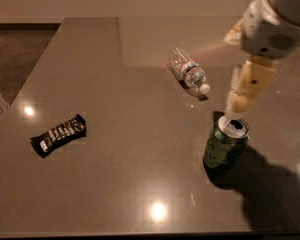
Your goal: Pick rxbar chocolate
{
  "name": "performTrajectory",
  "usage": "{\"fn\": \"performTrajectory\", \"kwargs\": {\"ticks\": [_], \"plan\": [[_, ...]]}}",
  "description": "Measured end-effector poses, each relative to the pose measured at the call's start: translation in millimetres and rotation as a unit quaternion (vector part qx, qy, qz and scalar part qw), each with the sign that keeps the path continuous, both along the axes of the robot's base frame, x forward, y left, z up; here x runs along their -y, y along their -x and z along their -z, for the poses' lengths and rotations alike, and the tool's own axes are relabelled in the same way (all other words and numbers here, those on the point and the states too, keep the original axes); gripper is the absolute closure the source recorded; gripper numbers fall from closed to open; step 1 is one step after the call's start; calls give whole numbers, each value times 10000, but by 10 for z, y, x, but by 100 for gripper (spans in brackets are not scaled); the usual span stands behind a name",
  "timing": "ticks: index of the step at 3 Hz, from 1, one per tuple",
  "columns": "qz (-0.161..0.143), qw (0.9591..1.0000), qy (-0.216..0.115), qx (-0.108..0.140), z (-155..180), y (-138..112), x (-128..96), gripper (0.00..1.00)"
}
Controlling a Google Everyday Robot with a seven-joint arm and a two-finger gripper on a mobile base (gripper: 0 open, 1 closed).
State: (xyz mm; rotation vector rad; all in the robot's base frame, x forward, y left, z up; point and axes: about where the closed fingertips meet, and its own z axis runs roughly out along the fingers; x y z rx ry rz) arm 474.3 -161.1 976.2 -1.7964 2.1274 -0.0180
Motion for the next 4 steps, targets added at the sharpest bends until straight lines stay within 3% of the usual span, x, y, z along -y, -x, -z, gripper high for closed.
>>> {"fn": "performTrajectory", "kwargs": {"ticks": [2,4], "plan": [[-638,9975,-254,-146,240,-501,-771,0],[-1310,9901,-342,-357,561,-733,-1583,0]]}}
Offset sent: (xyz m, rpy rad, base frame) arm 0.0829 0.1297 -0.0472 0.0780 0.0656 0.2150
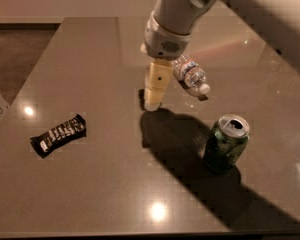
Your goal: Pick rxbar chocolate
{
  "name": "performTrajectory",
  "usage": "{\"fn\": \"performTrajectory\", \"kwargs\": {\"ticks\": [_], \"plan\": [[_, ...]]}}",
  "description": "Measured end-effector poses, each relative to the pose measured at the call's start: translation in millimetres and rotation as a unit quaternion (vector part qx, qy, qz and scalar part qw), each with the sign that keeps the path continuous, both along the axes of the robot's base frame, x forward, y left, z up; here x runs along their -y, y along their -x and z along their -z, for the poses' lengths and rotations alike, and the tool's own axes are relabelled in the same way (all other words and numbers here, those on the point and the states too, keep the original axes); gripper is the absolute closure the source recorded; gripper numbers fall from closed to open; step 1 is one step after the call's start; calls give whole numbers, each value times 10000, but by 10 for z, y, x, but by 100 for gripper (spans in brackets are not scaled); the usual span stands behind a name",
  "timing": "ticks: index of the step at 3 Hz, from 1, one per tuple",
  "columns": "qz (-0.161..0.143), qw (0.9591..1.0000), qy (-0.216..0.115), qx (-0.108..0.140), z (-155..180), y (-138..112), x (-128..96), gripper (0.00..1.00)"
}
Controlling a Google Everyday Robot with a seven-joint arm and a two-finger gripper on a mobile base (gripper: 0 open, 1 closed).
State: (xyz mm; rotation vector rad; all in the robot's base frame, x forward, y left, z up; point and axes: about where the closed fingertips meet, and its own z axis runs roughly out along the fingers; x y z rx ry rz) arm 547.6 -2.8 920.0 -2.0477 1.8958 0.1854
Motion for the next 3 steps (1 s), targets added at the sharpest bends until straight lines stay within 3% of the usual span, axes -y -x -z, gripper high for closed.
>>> {"fn": "performTrajectory", "kwargs": {"ticks": [2,3], "plan": [[-781,9969,17,-91,219,167,-815,0],[-1243,9921,94,-142,352,312,-1259,0]]}}
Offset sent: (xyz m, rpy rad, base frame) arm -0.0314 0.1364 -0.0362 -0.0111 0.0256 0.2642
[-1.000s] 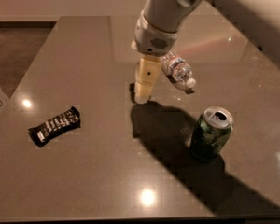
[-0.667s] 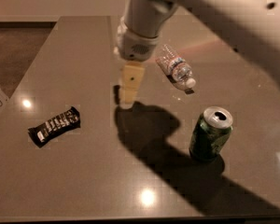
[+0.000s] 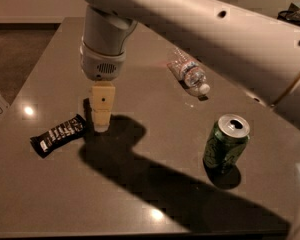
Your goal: Pick rxbar chocolate
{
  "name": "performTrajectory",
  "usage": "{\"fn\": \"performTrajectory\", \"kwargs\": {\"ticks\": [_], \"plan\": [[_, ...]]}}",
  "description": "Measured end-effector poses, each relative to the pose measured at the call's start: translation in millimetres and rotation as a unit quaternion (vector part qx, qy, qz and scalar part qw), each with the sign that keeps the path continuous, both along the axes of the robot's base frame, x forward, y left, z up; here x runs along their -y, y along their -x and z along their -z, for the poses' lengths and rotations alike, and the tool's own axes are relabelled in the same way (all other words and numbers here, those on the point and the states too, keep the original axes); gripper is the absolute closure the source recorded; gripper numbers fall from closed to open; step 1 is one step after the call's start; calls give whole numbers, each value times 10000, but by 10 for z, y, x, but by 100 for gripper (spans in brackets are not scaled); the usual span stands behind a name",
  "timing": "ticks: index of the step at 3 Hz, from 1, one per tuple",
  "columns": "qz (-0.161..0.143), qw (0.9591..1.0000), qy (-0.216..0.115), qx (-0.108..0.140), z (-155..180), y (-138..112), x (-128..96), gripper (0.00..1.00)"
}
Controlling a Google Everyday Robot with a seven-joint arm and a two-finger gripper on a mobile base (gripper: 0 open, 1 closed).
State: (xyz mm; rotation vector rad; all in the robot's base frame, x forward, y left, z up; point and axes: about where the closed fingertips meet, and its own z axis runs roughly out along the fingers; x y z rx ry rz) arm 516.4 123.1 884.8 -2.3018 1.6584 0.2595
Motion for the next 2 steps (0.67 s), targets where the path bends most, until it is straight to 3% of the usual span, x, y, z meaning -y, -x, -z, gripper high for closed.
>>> {"fn": "performTrajectory", "kwargs": {"ticks": [2], "plan": [[-437,9986,282,-102,299,81,-372,0]]}}
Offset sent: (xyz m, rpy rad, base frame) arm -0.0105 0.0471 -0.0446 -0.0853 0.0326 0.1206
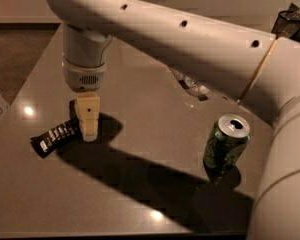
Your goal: Pick rxbar chocolate
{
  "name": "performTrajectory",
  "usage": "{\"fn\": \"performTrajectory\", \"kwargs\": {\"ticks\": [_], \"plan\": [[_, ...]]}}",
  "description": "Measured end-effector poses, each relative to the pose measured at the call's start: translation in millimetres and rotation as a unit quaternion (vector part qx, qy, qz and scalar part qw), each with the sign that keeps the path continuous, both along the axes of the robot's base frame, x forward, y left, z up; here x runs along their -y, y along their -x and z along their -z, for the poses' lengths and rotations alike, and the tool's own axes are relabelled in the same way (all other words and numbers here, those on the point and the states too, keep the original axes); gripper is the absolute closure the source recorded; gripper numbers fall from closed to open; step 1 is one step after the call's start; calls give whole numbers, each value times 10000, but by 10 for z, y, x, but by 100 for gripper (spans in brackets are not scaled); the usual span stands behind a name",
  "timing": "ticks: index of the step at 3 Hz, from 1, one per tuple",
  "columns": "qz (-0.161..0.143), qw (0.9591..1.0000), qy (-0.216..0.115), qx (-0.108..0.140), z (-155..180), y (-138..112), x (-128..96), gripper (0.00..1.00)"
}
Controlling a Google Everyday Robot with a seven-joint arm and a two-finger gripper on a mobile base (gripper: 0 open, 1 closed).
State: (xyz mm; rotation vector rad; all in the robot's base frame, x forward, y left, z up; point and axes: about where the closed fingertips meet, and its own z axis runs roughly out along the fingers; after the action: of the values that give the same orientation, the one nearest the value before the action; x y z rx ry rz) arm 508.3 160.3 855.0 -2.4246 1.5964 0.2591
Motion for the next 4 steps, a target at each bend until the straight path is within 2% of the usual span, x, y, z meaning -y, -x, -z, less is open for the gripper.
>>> {"fn": "performTrajectory", "kwargs": {"ticks": [1,2,4], "plan": [[-65,9999,106,-31,117,12,-8,0],[-127,9997,194,-62,200,49,-18,17],[-235,9994,198,-150,227,168,-119,63]]}}
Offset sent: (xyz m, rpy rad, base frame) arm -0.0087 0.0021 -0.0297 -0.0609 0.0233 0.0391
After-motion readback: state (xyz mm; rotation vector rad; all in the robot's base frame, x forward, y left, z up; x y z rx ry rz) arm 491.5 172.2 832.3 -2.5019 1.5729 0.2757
